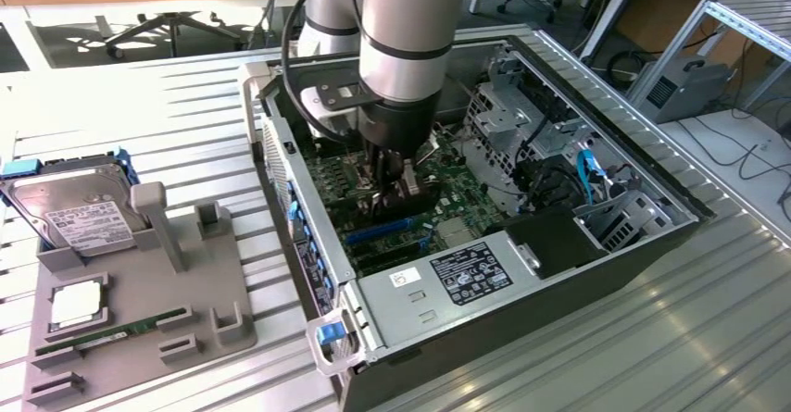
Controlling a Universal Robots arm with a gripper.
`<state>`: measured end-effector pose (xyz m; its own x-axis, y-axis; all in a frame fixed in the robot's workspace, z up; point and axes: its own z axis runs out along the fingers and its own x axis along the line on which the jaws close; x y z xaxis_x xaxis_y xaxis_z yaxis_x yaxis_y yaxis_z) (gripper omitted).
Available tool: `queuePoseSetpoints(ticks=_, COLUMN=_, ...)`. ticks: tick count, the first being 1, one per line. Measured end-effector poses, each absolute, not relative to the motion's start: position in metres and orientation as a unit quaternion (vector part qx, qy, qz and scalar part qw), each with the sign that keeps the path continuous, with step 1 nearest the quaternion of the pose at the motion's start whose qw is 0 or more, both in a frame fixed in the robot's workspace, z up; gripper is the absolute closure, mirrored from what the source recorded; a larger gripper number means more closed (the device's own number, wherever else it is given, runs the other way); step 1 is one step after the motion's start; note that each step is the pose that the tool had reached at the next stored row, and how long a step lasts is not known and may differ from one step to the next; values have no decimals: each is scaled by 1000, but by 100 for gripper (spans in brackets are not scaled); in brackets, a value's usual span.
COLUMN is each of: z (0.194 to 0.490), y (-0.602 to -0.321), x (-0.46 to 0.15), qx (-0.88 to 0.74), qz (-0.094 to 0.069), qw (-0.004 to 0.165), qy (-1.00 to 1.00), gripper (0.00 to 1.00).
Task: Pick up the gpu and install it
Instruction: 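Insert the gpu into the slot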
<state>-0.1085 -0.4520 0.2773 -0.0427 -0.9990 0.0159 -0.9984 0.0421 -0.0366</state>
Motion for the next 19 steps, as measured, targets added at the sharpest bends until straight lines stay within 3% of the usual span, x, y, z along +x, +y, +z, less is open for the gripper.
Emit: queuePoseSetpoints(ticks=19, z=270, y=-452, x=-109, qx=-692, qz=-19, qw=7, qy=722, gripper=73)
